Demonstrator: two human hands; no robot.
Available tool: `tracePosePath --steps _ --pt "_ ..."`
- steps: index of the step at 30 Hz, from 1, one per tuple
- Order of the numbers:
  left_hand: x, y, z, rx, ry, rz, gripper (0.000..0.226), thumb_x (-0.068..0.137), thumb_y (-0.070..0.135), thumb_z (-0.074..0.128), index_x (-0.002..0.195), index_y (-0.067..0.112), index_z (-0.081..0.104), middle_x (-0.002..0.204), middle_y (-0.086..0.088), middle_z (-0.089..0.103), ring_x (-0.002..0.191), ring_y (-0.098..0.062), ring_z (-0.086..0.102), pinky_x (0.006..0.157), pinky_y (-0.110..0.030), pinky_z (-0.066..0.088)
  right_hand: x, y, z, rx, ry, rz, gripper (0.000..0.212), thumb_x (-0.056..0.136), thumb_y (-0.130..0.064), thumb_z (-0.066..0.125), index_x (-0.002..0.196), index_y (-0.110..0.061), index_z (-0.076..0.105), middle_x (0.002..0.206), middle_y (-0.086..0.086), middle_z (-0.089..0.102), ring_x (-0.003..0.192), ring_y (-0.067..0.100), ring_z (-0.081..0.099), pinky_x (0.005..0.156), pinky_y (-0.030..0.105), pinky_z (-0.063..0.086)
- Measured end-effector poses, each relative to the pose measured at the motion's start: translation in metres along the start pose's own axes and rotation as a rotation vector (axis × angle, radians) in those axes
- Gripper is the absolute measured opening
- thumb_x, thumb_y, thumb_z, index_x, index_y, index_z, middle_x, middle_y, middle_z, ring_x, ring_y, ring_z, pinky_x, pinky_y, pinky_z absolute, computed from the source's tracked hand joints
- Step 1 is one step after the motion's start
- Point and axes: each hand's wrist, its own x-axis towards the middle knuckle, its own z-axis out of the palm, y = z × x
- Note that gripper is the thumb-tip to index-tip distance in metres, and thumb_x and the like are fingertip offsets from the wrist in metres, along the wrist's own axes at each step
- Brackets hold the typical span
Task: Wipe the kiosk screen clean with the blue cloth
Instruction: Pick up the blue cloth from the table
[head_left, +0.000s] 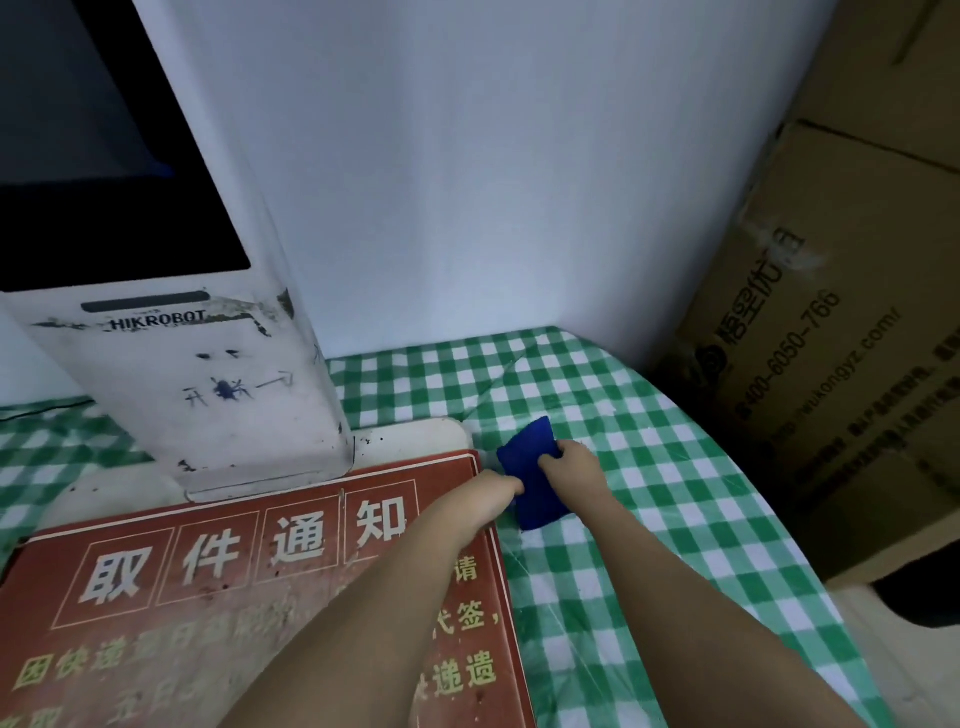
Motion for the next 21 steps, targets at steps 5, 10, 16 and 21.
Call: tracePosePath --steps 5,10,16,21 --pt "-0.032 0.01 -0.025 -0.115 0.101 0.044 0.048 0.094 0.031 0.045 0.135 0.005 0.047 0.12 -0.013 0.057 0.098 -0.024 0.055 0.08 -0.03 0.04 -0.029 -0.046 -0.032 0.232 -0.161 -0.033 0.007 0.089 -0.009 0.047 0.09 -0.005 0.053 0.085 0.011 0.053 0.073 0.02 0.045 0.06 0.03 0.032" --pt "-0.086 0.02 -0.057 -0.542 0.104 0.076 0.038 0.096 0.041 0.044 0.116 0.012 0.058 0.103 -0.01 0.066 0.088 -0.027 0.062 0.066 -0.03 0.045 -0.061 -0.084 -0.055 0.434 -0.31 -0.005 0.023 0.082 -0.017 0.053 0.104 -0.013 0.061 0.111 0.011 0.063 0.1 0.027 0.058 0.084 0.038 0.046" --pt "-0.148 0.017 -0.103 -0.726 0.124 0.135 0.018 0.09 0.023 0.045 0.086 0.009 0.055 0.073 -0.011 0.058 0.062 -0.025 0.053 0.057 -0.03 0.043 -0.096 -0.134 -0.056 0.559 -0.507 -0.096 0.025 0.084 -0.019 0.058 0.107 -0.009 0.064 0.108 0.011 0.068 0.096 0.026 0.062 0.079 0.035 0.049" --pt "-0.18 0.007 -0.137 -0.676 0.289 0.291 0.024 0.092 0.004 0.048 0.116 0.005 0.054 0.098 -0.012 0.063 0.085 -0.026 0.061 0.068 -0.034 0.053 -0.12 -0.175 -0.036 0.405 -0.38 -0.262 0.026 0.09 -0.021 0.062 0.113 -0.01 0.061 0.109 0.007 0.067 0.095 0.024 0.064 0.08 0.033 0.053"
